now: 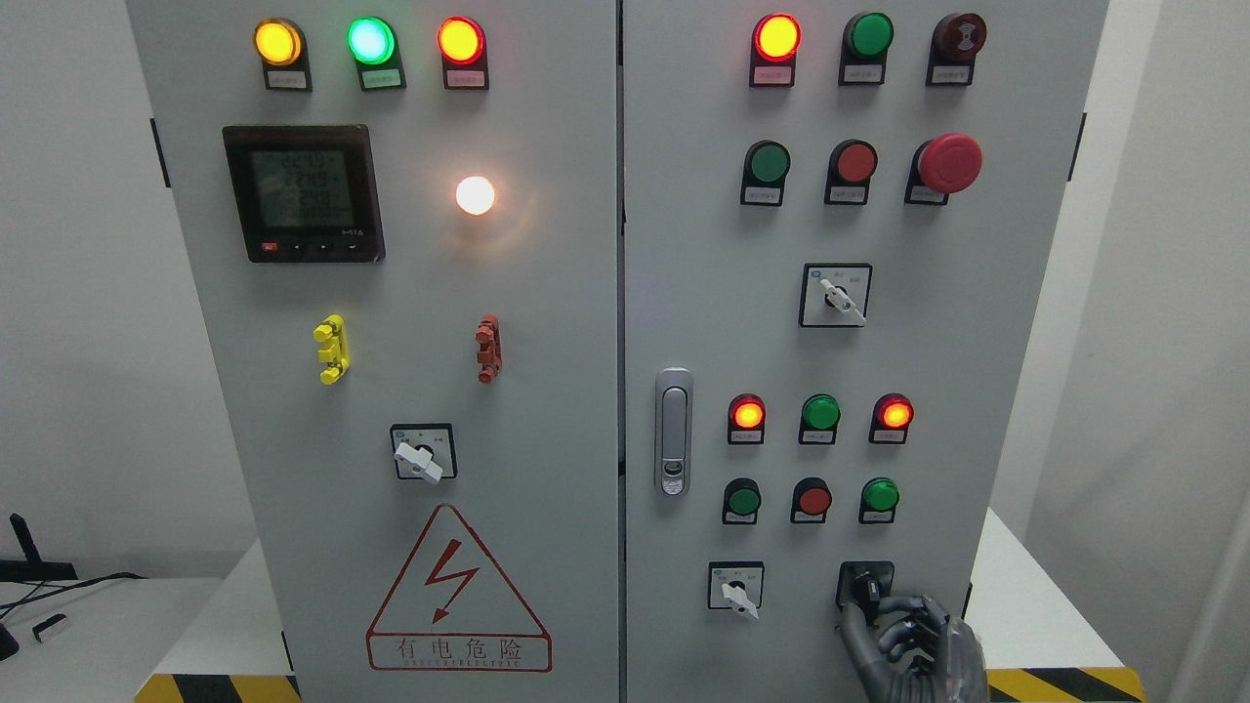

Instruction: Trip black knob to open circuit

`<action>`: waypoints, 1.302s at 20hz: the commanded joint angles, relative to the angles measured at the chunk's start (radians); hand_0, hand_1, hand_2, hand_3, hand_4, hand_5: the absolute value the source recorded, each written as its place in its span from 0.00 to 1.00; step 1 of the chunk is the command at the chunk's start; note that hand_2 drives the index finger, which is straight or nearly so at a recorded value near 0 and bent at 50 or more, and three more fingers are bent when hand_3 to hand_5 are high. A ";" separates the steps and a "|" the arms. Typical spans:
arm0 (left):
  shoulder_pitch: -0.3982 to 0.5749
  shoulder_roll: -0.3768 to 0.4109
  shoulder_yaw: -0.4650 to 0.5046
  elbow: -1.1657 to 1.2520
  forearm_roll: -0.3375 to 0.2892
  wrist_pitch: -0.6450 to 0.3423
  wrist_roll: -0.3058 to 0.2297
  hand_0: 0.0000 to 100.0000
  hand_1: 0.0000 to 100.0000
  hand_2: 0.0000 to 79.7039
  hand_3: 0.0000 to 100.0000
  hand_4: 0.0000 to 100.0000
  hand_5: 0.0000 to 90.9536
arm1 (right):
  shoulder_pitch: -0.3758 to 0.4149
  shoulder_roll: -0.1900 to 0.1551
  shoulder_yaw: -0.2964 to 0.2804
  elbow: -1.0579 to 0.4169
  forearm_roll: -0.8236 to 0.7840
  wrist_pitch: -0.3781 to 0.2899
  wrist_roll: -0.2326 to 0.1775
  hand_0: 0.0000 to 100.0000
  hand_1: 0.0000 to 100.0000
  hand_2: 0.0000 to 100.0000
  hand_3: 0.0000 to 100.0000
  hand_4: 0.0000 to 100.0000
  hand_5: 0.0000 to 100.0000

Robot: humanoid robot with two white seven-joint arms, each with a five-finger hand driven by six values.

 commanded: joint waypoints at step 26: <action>0.000 0.001 0.000 0.000 -0.031 0.001 0.000 0.12 0.39 0.00 0.00 0.00 0.00 | -0.014 0.012 0.000 0.000 -0.033 0.004 0.001 0.31 0.67 0.58 0.85 0.87 0.96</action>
